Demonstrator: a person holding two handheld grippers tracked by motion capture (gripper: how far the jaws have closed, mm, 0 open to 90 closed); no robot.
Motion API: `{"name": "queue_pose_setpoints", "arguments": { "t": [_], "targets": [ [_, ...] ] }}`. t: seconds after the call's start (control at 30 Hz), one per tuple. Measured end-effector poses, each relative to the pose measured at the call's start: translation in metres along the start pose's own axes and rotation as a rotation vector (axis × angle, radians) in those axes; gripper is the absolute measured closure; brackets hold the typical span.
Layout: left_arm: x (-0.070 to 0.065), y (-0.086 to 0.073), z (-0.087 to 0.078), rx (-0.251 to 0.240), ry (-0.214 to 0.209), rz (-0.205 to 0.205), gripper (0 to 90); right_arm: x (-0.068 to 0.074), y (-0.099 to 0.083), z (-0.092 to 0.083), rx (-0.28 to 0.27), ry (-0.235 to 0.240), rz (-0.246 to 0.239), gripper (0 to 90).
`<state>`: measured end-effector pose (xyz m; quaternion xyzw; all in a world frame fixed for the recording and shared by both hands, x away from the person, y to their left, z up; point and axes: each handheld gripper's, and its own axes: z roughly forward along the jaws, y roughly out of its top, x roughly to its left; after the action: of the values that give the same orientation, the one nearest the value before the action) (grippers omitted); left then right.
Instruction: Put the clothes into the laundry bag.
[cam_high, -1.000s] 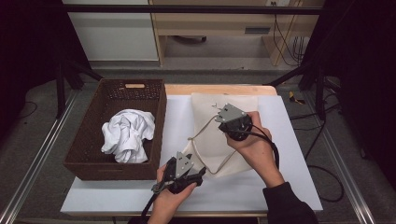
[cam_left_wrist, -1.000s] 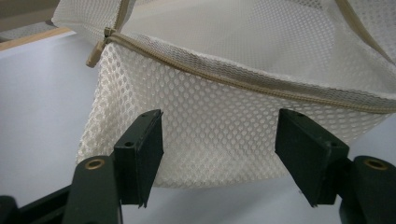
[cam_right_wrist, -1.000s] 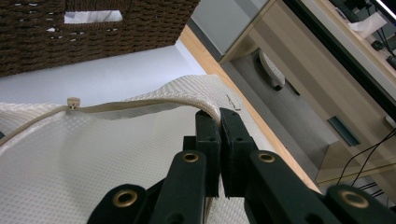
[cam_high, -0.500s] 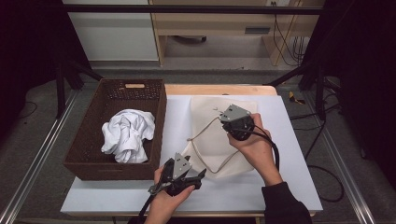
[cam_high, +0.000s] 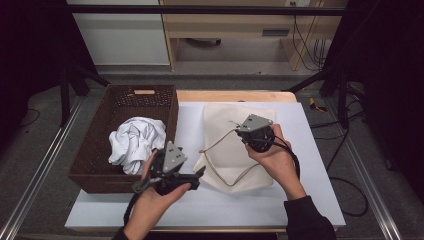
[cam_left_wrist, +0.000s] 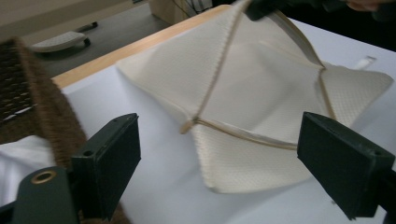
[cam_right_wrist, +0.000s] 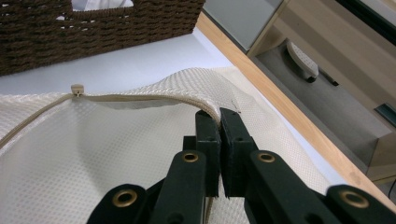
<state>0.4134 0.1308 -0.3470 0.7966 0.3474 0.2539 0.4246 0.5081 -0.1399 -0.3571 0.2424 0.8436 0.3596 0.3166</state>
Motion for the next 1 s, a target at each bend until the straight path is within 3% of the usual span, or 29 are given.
{"name": "queue_pose_setpoints", "arguments": {
  "t": [0.07,0.13,0.33,0.37,0.4,0.57,0.6,0.63,0.73,0.83,0.87,1.0],
  "targets": [
    [0.006,0.002,-0.004,0.013,0.016,0.005,11.6,0.0,0.0,0.0,-0.001,-0.001,0.001,87.6],
    [0.026,0.008,-0.015,0.056,0.058,0.001,10.6,-0.001,0.0,-0.001,-0.003,0.002,0.002,87.5],
    [0.064,0.013,-0.036,0.12,0.139,-0.003,9.5,0.001,-0.001,-0.004,0.002,0.009,-0.001,87.3],
    [0.064,0.013,-0.036,0.12,0.139,-0.003,9.2,0.0,-0.001,-0.005,0.001,0.009,-0.003,87.2],
    [0.077,0.015,-0.042,0.141,0.171,0.0,9.1,0.0,-0.001,-0.006,-0.001,0.008,-0.002,87.2],
    [0.115,0.012,-0.048,0.184,0.217,-0.069,8.5,0.0,-0.001,-0.007,-0.002,0.009,0.001,87.1],
    [0.115,0.012,-0.048,0.184,0.217,-0.069,8.4,0.0,-0.001,-0.007,-0.002,0.009,0.001,87.1],
    [0.128,0.008,-0.047,0.205,0.235,-0.094,8.4,-0.001,-0.002,-0.007,-0.001,0.011,0.004,87.1],
    [0.143,0.002,-0.039,0.246,0.23,-0.13,8.4,-0.002,-0.002,-0.007,0.0,0.012,0.009,87.1],
    [0.151,-0.002,-0.03,0.283,0.224,-0.13,8.2,-0.002,-0.002,-0.007,0.001,0.013,0.009,87.0],
    [0.159,-0.007,-0.019,0.316,0.225,-0.14,8.0,-0.001,-0.002,-0.006,0.003,0.015,0.006,86.9],
    [0.177,-0.012,0.003,0.373,0.257,-0.131,7.5,0.001,-0.001,-0.005,0.004,0.018,0.0,86.7]
  ]
}}
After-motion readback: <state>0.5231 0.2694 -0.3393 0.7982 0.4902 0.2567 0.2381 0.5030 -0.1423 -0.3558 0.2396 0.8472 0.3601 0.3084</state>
